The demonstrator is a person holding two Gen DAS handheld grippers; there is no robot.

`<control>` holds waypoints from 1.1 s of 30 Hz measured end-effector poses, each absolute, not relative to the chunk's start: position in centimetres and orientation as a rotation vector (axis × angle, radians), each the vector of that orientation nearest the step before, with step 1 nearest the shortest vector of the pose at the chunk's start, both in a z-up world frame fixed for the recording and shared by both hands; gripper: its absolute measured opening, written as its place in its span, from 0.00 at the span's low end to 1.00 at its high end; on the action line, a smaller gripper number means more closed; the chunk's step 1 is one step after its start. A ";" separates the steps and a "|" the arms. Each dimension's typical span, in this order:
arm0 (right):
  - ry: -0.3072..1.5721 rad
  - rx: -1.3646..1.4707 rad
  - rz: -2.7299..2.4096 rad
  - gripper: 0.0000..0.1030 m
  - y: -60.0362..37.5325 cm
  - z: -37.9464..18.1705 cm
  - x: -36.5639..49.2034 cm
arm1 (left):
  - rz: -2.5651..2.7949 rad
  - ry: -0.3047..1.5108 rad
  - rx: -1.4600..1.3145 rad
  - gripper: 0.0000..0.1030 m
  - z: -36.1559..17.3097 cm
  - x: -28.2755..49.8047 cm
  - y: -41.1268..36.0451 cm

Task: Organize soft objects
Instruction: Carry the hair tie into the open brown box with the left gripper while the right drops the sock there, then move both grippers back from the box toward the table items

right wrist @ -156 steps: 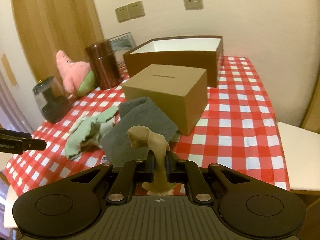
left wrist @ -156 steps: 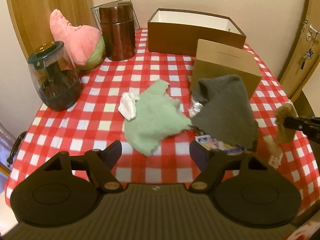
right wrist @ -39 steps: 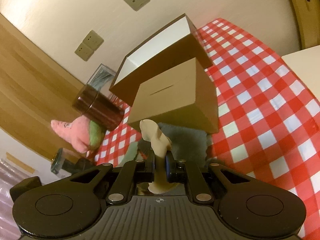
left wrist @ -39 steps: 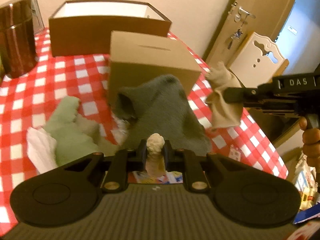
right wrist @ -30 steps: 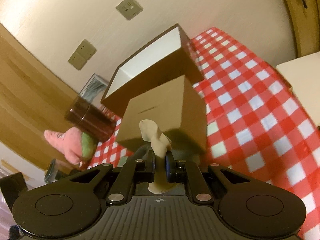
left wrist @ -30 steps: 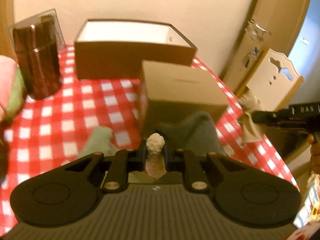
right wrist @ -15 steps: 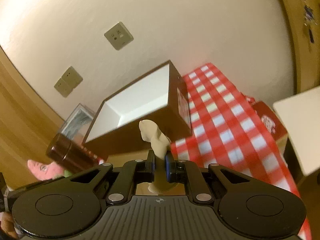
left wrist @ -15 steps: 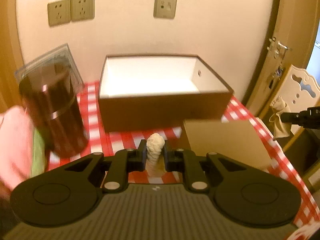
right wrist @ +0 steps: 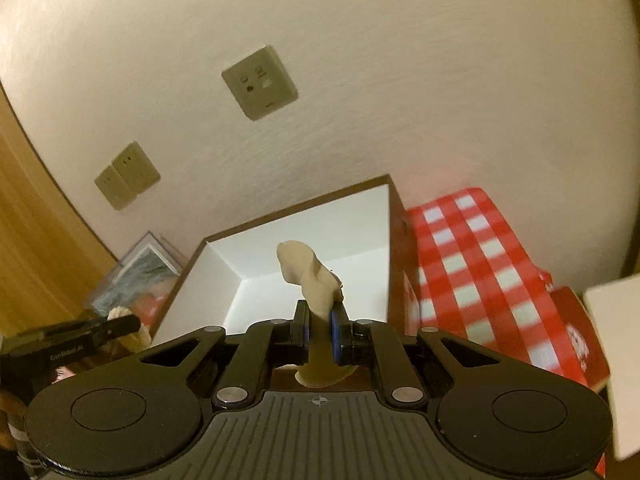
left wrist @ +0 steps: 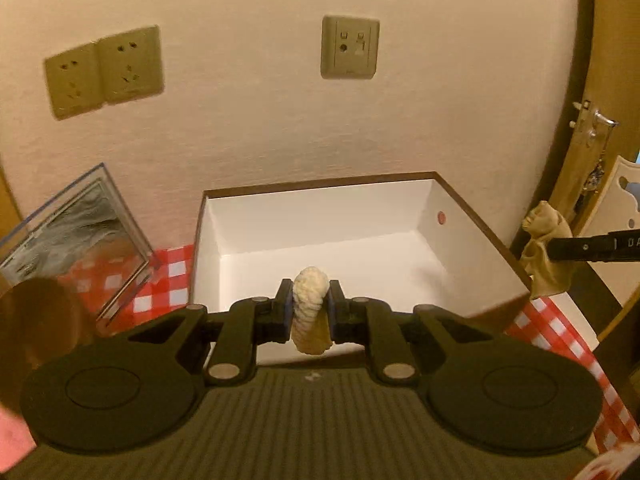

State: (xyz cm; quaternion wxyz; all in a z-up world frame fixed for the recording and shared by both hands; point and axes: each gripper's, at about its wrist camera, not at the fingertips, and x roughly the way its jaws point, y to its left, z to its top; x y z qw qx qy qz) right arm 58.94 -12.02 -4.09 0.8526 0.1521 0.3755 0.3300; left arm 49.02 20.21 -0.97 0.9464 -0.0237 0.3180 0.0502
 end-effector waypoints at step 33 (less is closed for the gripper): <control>0.818 0.354 0.661 0.70 -10.3 -5.2 61.5 | 0.136 0.755 -0.151 0.76 -3.5 52.9 21.7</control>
